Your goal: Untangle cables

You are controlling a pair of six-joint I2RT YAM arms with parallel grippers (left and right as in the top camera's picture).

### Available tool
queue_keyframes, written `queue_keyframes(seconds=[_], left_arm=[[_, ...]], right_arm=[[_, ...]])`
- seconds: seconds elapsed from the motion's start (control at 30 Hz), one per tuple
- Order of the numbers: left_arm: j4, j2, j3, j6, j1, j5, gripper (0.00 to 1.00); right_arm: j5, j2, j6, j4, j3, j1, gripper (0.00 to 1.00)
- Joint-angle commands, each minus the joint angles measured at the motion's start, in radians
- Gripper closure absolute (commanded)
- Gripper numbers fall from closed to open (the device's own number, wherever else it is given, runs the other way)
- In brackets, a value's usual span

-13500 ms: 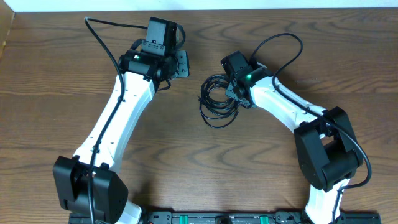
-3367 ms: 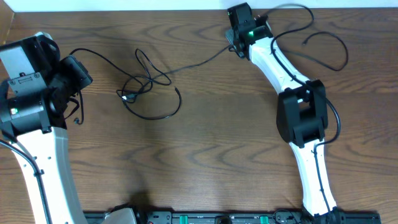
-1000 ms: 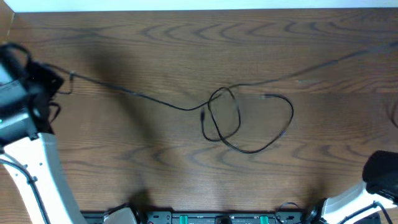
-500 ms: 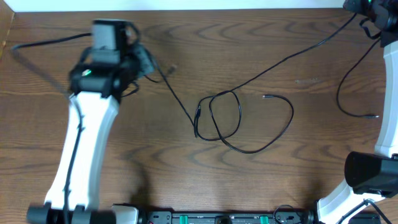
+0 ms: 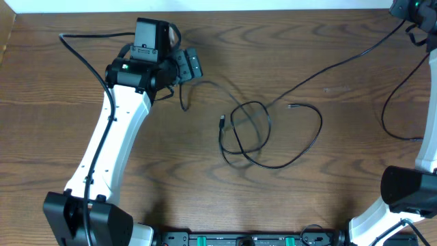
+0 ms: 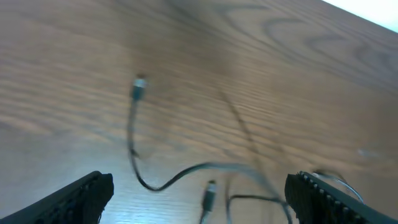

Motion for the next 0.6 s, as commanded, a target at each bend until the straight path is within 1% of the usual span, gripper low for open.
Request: queue_keyframes(seconds=[0.0,0.03,0.13,0.33,0.4,0.47,0.53,0.57], left_arm=[[0.015,-0.013,0.032,0.046,-0.007,0.133,0.06],[0.01,-0.011,0.032,0.045,-0.016,0.146,0.06],[-0.006,-0.001,0.031,-0.02,-0.067,0.145,0.06],[0.003,0.08,0.031,-0.068,-0.262,0.142,0.06],[-0.002,0.124,0.031,-0.064,-0.32,0.128,0.06],[-0.003,0.159,0.031,-0.031,-0.357,0.092,0.06],[0.007,0.206,0.031,0.027,-0.391,0.036,0.05],[0.014,0.221,0.031,0.022,-0.395,0.016,0.06]], right_arm=[[0.012,0.01,-0.018,-0.005,0.0,0.0,0.99],[0.013,0.01,-0.018,-0.008,0.0,0.0,0.99],[0.013,0.01,-0.018,-0.012,0.0,0.0,0.99],[0.024,0.01,-0.018,-0.016,0.0,0.001,0.99],[0.024,0.01,-0.018,-0.016,0.0,0.0,0.99],[0.023,0.01,-0.026,-0.017,0.0,0.0,0.99],[0.024,0.01,-0.05,-0.026,0.0,0.0,0.99],[0.026,0.01,-0.058,-0.031,0.0,0.0,0.99]])
